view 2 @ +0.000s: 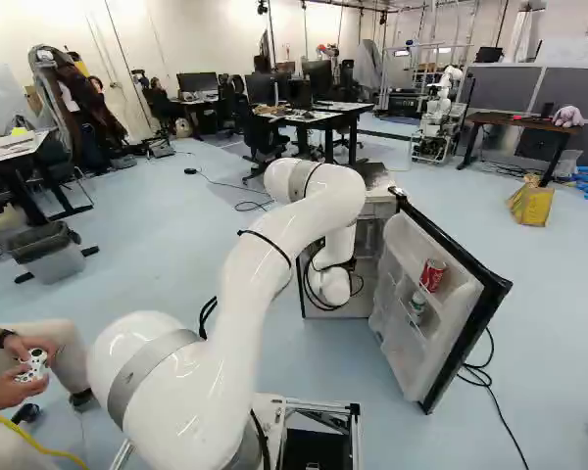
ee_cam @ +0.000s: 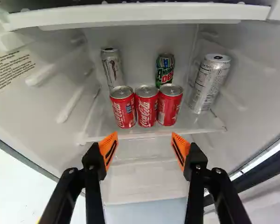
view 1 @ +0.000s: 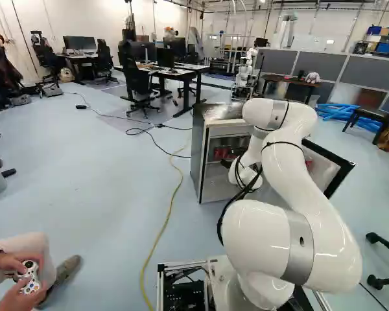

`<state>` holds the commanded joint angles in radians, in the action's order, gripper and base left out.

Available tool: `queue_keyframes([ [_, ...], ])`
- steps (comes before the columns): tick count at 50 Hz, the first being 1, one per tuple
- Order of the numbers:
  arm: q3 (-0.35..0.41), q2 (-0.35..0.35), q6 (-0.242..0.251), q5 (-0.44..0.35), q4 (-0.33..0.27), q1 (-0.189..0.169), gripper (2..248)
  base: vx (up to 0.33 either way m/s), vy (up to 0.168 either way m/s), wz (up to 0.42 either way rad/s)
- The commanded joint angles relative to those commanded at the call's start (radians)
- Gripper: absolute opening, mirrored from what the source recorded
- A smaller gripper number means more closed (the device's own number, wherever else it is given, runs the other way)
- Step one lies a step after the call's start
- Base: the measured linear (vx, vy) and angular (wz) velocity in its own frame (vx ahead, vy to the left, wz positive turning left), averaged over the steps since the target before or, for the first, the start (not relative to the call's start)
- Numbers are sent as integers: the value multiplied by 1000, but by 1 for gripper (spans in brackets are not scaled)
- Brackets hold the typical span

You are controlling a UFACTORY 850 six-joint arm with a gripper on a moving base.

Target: Grab a drink from the fridge

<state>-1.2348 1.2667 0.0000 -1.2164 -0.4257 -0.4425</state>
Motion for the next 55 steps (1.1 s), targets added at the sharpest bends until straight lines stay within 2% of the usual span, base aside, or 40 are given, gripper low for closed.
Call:
queue_keyframes([
  [55, -65, 34, 0, 0, 0, -22, 171, 0, 0, 0],
])
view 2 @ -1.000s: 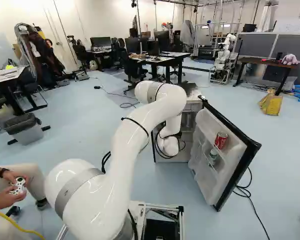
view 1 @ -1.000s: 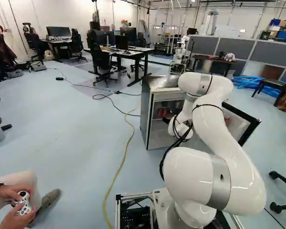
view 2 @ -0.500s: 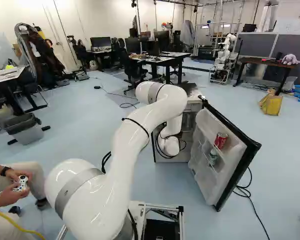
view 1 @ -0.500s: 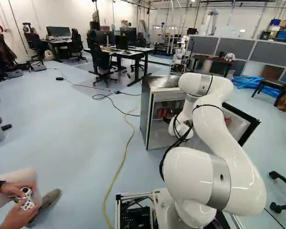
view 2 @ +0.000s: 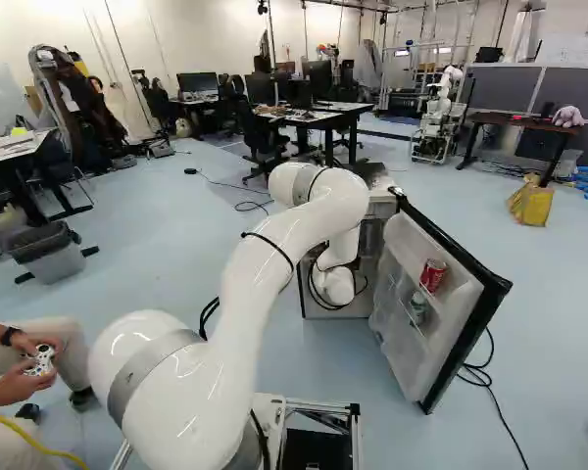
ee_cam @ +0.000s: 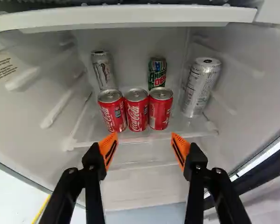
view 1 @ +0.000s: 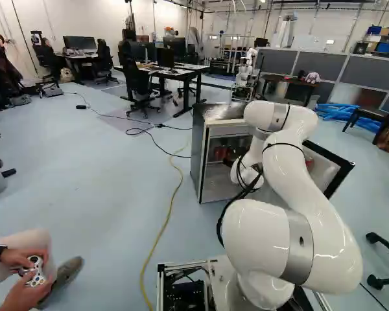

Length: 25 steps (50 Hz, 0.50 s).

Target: Grab a drink from the fridge

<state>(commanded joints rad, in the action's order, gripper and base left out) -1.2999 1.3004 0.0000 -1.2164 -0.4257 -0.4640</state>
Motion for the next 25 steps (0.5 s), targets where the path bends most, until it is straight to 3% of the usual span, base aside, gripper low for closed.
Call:
queue_keyframes([
  [25, -66, 35, 0, 0, 0, -10, 171, 0, 0, 0],
])
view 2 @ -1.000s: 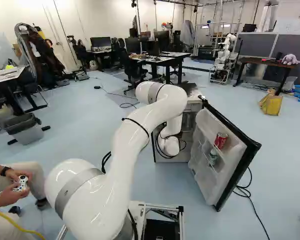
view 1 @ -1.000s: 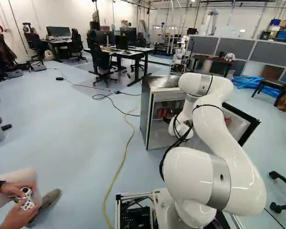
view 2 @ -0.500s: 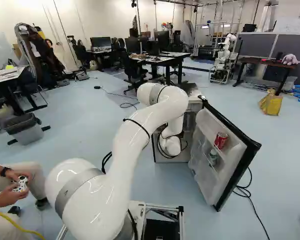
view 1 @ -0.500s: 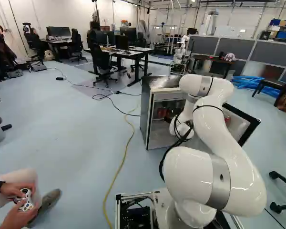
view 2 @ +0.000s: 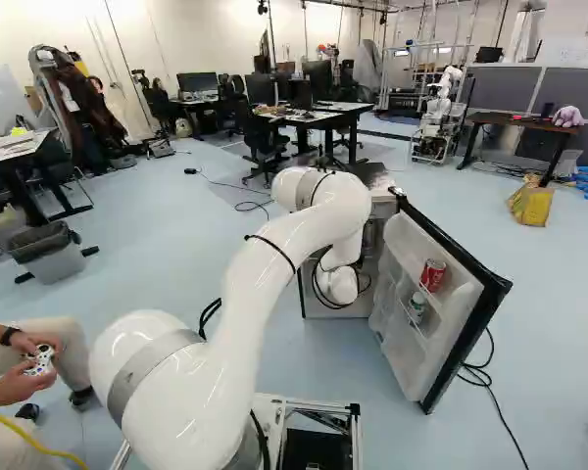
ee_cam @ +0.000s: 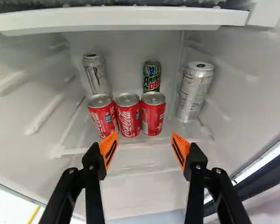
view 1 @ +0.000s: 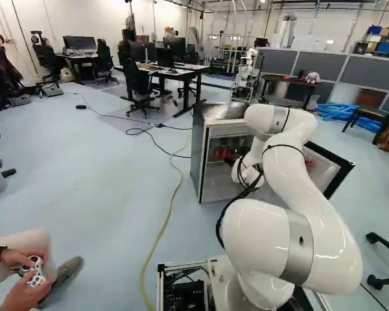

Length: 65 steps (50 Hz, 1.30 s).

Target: Grab a drink from the fridge

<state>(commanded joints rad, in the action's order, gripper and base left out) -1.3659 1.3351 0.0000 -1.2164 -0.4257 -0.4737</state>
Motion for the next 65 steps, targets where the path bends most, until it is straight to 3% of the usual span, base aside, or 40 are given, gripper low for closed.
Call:
queue_keyframes([
  [65, -192, 103, 0, 0, 0, 0, 171, 0, 0, 0],
])
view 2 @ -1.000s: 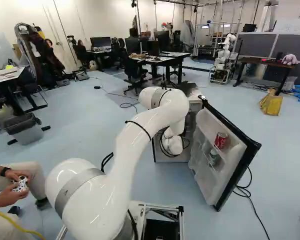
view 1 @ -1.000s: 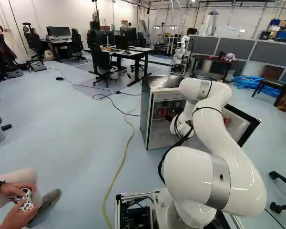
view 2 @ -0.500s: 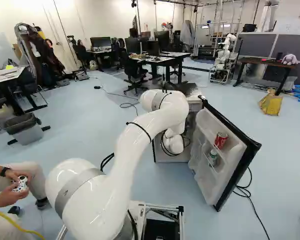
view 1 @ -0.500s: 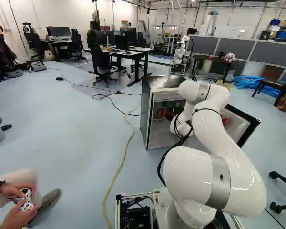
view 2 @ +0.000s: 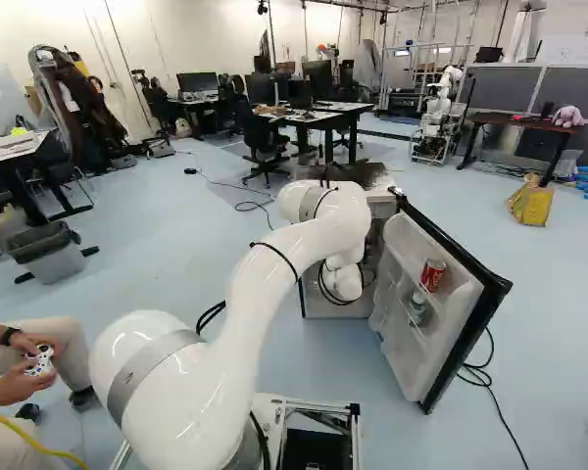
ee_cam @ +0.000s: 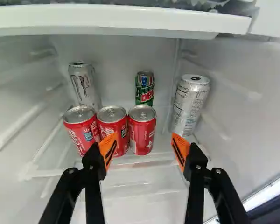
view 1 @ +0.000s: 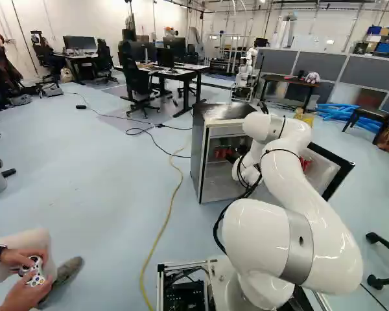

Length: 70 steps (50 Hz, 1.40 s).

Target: Grab a drink from the fridge

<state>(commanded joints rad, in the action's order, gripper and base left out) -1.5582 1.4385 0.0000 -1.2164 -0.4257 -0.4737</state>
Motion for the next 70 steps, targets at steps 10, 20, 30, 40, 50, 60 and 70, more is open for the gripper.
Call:
queue_keyframes([
  [10, -31, 17, 0, 0, 0, 4, 171, 0, 0, 0],
  [20, -63, 35, 0, 0, 0, 8, 171, 0, 0, 0],
  [30, -94, 52, 0, 0, 0, 12, 171, 0, 0, 0],
  [40, -125, 69, 0, 0, 0, 14, 171, 0, 0, 0],
  [50, -156, 86, 0, 0, 0, 17, 171, 0, 0, 0],
  [60, -186, 103, 0, 0, 0, 20, 171, 0, 0, 0],
  [70, -209, 116, 0, 0, 0, 22, 171, 0, 0, 0],
])
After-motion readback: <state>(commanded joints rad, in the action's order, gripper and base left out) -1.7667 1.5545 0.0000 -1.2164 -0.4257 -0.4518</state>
